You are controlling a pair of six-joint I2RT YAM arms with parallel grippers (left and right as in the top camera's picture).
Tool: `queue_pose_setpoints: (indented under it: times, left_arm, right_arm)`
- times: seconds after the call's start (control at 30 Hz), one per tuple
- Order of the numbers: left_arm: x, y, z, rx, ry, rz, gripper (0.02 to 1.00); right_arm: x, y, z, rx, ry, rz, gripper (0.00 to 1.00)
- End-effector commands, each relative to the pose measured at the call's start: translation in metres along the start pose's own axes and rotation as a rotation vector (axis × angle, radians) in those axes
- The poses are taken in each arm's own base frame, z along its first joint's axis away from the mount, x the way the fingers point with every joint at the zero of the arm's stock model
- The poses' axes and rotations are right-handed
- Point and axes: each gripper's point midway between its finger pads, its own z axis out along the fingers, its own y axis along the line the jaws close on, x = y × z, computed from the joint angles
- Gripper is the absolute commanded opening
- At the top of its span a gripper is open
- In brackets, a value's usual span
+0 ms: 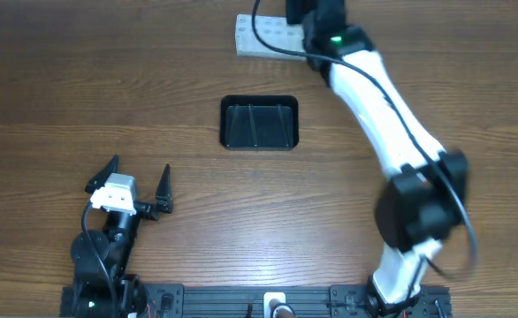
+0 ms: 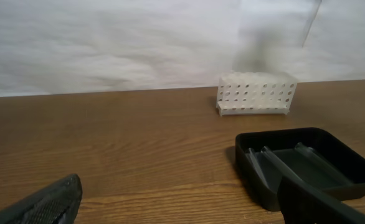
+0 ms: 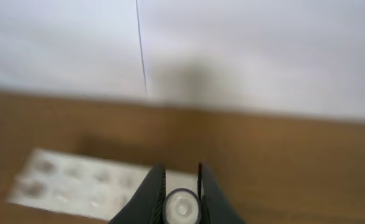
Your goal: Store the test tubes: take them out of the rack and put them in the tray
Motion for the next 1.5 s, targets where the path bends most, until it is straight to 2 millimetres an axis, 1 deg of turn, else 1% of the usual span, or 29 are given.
queue_pose_setpoints:
  times: [0.03,0.07,0.1,0.13,0.2,0.3,0.33,0.43,0.53,0.57,0.63,0.73,0.8,0.9,1.03,1.1,1.17,1.33,1.5]
  left_arm:
    - [0.002,-0.001,0.000,0.006,0.000,0.015,1.000]
    - [0.002,-0.001,0.000,0.006,0.000,0.015,1.000]
    - [0.002,-0.001,0.000,0.006,0.000,0.015,0.998]
    - [0.002,-0.001,0.000,0.006,0.000,0.014,1.000]
    - [0.002,-0.001,0.000,0.006,0.000,0.015,1.000]
    - [0.002,-0.001,0.000,0.006,0.000,0.014,1.000]
    - [0.002,-0.001,0.000,0.006,0.000,0.015,1.000]
    - [0.002,-0.001,0.000,0.006,0.000,0.014,1.000]
    - [0.002,-0.001,0.000,0.006,0.000,0.014,1.000]
    - [0.002,-0.001,0.000,0.006,0.000,0.014,1.000]
    - [0.002,-0.001,0.000,0.006,0.000,0.015,1.000]
    - [0.002,-0.001,0.000,0.006,0.000,0.015,1.000]
    - [0.002,-0.001,0.000,0.006,0.000,0.015,1.000]
    - [0.002,-0.001,0.000,0.006,0.000,0.015,1.000]
    - [0.002,-0.001,0.000,0.006,0.000,0.014,0.998]
    - [0.002,-0.001,0.000,0.006,0.000,0.014,1.000]
    - [0.002,-0.001,0.000,0.006,0.000,0.015,1.000]
    - [0.002,-0.001,0.000,0.006,0.000,0.014,1.000]
    - [0.002,-0.001,0.000,0.006,0.000,0.014,1.000]
  right_arm:
    - [-0.087,-0.003,-0.088,-0.030,-0.196,0.041,0.077]
    - [-0.091,-0.001,-0.100,-0.041,-0.202,0.047,0.080]
    - [-0.092,0.002,-0.110,-0.052,-0.194,0.053,0.084]
    - [-0.088,0.005,-0.117,-0.064,-0.170,0.059,0.086]
    - [-0.072,0.013,-0.125,-0.080,-0.101,0.069,0.084]
    - [-0.036,0.021,-0.125,-0.083,0.041,0.108,0.084]
    - [-0.018,0.022,-0.122,-0.076,0.110,0.121,0.082]
    - [0.027,0.030,-0.113,-0.085,0.274,0.139,0.062]
    - [0.079,0.050,-0.100,-0.149,0.459,0.112,0.029]
    - [0.094,0.055,-0.095,-0.161,0.508,0.104,0.012]
    - [0.123,0.063,-0.084,-0.173,0.595,0.089,0.009]
    - [0.162,0.072,-0.071,-0.187,0.705,0.075,0.009]
    - [0.187,0.074,-0.065,-0.177,0.773,0.060,0.012]
    - [0.215,0.076,-0.054,-0.151,0.838,0.061,0.012]
    - [0.243,0.081,-0.041,-0.141,0.885,0.050,0.012]
    - [0.254,0.082,-0.037,-0.129,0.906,0.054,0.012]
    - [0.261,0.083,-0.034,-0.124,0.915,0.057,0.016]
    - [0.271,0.089,-0.033,-0.128,0.932,0.042,0.099]
    - [0.273,0.096,-0.036,-0.138,0.933,0.031,0.154]
